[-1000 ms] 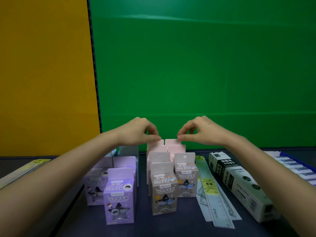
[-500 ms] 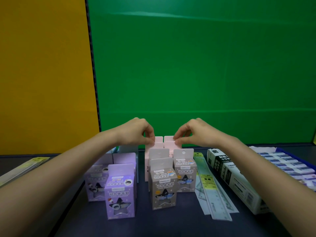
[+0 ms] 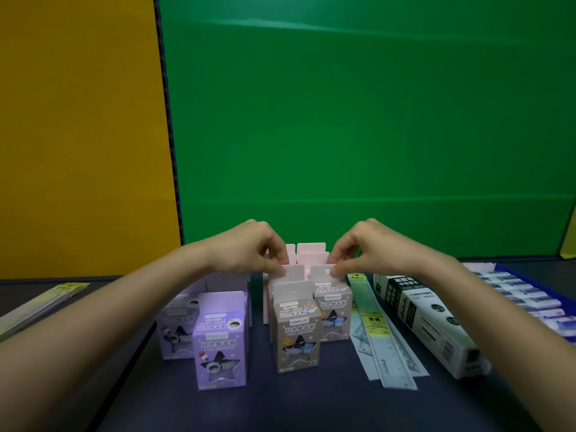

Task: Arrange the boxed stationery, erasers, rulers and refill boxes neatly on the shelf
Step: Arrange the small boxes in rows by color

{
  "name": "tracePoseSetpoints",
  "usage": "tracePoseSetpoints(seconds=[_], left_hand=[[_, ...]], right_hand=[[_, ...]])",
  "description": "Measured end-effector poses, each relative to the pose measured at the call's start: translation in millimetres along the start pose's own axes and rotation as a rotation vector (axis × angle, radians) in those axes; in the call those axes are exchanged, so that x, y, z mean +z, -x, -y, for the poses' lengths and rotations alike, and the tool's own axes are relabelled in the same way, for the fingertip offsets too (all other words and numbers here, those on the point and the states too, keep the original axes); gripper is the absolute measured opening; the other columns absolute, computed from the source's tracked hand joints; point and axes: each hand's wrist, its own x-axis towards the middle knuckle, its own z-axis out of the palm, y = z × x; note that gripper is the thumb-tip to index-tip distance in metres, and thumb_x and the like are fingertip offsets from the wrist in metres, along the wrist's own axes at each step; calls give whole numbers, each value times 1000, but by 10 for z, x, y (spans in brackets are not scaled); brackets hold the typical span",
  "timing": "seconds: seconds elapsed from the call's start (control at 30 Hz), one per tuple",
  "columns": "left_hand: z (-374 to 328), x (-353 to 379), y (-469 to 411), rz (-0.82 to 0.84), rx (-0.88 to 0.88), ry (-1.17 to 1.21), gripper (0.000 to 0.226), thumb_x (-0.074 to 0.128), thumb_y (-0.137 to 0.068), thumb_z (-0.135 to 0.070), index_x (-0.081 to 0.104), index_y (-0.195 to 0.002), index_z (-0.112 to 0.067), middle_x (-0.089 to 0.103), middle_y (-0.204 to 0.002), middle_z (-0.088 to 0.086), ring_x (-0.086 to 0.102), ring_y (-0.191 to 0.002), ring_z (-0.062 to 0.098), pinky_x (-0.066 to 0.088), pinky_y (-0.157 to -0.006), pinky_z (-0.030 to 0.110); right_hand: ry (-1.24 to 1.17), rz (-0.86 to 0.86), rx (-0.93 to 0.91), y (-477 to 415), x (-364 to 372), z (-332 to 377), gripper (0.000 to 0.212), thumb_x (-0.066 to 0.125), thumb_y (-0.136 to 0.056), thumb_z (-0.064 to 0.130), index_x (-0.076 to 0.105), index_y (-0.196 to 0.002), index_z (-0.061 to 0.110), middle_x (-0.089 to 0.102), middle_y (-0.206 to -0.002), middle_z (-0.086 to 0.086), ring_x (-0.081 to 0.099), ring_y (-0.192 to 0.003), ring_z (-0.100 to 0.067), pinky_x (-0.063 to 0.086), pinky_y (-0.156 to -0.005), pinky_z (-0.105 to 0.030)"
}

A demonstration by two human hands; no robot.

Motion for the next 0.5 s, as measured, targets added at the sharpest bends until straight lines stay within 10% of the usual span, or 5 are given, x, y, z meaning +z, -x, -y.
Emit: tracePoseSetpoints(seconds=[0.27, 0.5], left_hand=[[23, -15, 10, -2, -8, -17, 15, 71, -77, -21, 73, -88, -10, 73, -86, 5, 49, -55, -14, 35, -54, 4], [25, -113, 162, -97, -5, -26, 16, 67, -81, -29, 72, -91, -18, 72, -90, -1, 59, -73, 13, 42, -63, 16]], right_hand=[[-6, -8, 1, -60, 60, 66, 13, 75, -74, 23, 75, -86, 17, 76, -82, 0, 58, -60, 9, 43, -61, -3], [13, -168, -118, 102, 17, 217, 23, 66, -76, 47, 72, -91, 32, 68, -90, 15, 59, -75, -11, 50, -72, -34]])
